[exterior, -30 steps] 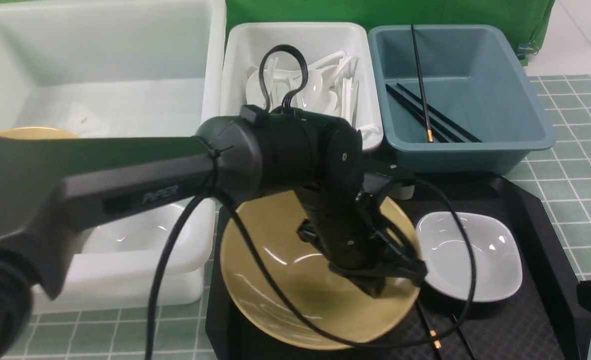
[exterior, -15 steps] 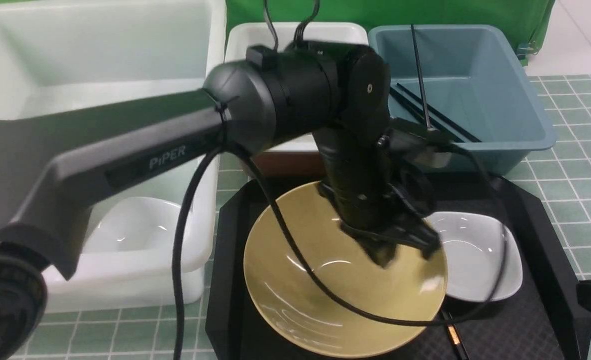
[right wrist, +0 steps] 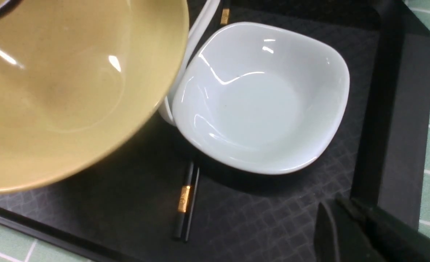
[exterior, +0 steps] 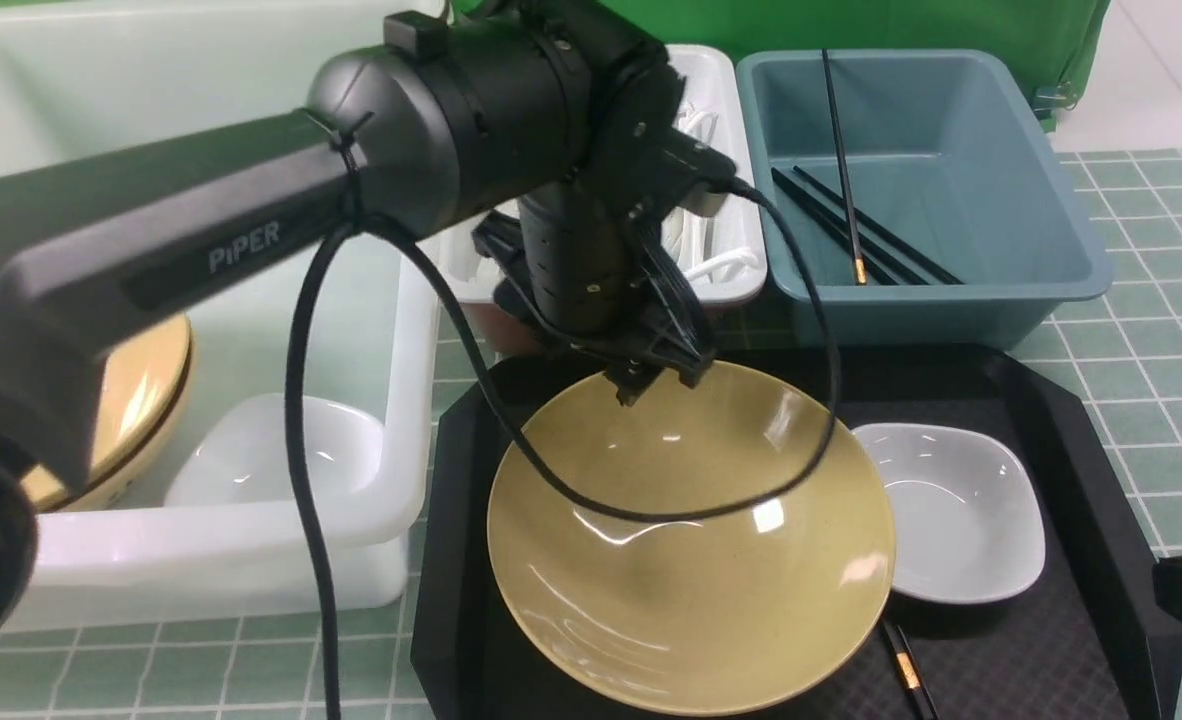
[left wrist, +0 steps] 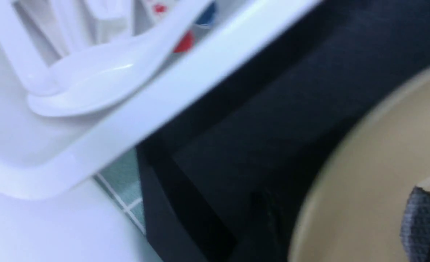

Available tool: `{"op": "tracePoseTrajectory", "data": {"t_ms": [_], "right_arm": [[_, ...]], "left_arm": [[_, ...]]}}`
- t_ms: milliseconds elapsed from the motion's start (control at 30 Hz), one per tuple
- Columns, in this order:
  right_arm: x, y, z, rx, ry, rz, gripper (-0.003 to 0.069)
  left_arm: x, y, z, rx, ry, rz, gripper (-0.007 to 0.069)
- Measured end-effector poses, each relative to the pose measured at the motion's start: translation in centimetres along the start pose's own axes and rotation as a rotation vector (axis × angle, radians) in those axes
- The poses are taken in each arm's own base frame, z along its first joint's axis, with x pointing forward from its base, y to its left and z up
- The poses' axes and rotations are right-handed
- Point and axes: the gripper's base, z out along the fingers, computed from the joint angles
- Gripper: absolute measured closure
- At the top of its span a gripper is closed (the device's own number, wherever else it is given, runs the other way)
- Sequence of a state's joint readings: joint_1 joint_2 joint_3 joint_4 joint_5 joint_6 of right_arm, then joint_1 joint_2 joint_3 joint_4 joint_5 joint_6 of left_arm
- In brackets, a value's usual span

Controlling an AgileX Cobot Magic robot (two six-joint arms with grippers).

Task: On blue table put chopsticks spoon bowls plates into blue grey white boxes.
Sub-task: 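Grasp the large bowl on the tray by its rim, then place the tan bowl onto the bowl stack in the left bin with the left gripper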

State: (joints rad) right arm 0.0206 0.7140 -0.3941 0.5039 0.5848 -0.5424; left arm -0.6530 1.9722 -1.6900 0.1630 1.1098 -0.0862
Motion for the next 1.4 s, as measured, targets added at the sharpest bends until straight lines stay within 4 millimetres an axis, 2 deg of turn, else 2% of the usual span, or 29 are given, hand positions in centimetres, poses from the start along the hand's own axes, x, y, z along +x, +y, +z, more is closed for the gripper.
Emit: {"op": "tracePoseTrajectory", "data": {"t_ms": [100,233,367,500,567,667,700,767,800,900,933,967,1033,1133,1167,1267,1400], "right_arm": [[0.0,0.0,0.0,-0.001,0.000,0.001,0.0581],[0.0,0.0,0.0,-0.001,0.000,0.001,0.0580],[0.0,0.0,0.0,-0.001,0.000,0.001,0.0580],[0.0,0.0,0.0,-0.001,0.000,0.001,0.0579],[0.0,0.0,0.0,-0.001,0.000,0.001,0.0576],[0.0,0.0,0.0,-0.001,0.000,0.001,0.0571],[0.0,0.0,0.0,-0.001,0.000,0.001,0.0570],[0.0,0.0,0.0,-0.001,0.000,0.001,0.0568],[0.0,0.0,0.0,-0.001,0.000,0.001,0.0568],[0.0,0.0,0.0,-0.001,0.000,0.001,0.0565],[0.0,0.0,0.0,-0.001,0.000,0.001,0.0563],[0.0,0.0,0.0,-0.001,0.000,0.001,0.0563],[0.0,0.0,0.0,-0.001,0.000,0.001,0.0560],[0.0,0.0,0.0,-0.001,0.000,0.001,0.0559],[0.0,0.0,0.0,-0.002,0.001,0.002,0.0559],[0.0,0.0,0.0,-0.002,0.002,0.012,0.0559],[0.0,0.1,0.0,-0.008,0.000,0.023,0.0559]], "left_arm": [[0.1,0.5,1.4,0.026,0.039,-0.015,0.0151],[0.4,-0.3,4.4,0.104,0.132,0.029,0.0158],[0.8,-0.8,5.9,0.128,0.190,0.061,0.0251],[1.1,-0.7,4.7,0.151,0.221,0.066,0.0388],[1.1,-0.7,3.4,0.167,0.202,0.057,0.0458],[1.0,-0.7,0.0,0.196,0.119,0.043,0.0578],[1.0,-0.6,-0.8,0.198,0.088,0.043,0.0596],[1.2,-0.2,-4.2,0.211,-0.014,0.063,0.0609],[1.2,-0.1,-5.0,0.207,-0.033,0.064,0.0609],[2.1,1.2,-11.3,0.226,-0.246,0.030,0.0618],[2.6,1.7,-13.2,0.230,-0.305,0.012,0.0618],[3.0,2.3,-14.3,0.229,-0.335,-0.004,0.0617],[4.8,4.8,-17.7,0.205,-0.416,-0.068,0.0617],[7.5,8.8,-20.5,0.127,-0.460,-0.176,0.0617],[8.7,10.7,-21.2,0.082,-0.464,-0.238,0.0617],[12.8,17.1,-22.2,-0.067,-0.471,-0.494,0.0617],[18.5,23.1,-21.4,-0.197,-0.483,-0.829,0.0617]]}}
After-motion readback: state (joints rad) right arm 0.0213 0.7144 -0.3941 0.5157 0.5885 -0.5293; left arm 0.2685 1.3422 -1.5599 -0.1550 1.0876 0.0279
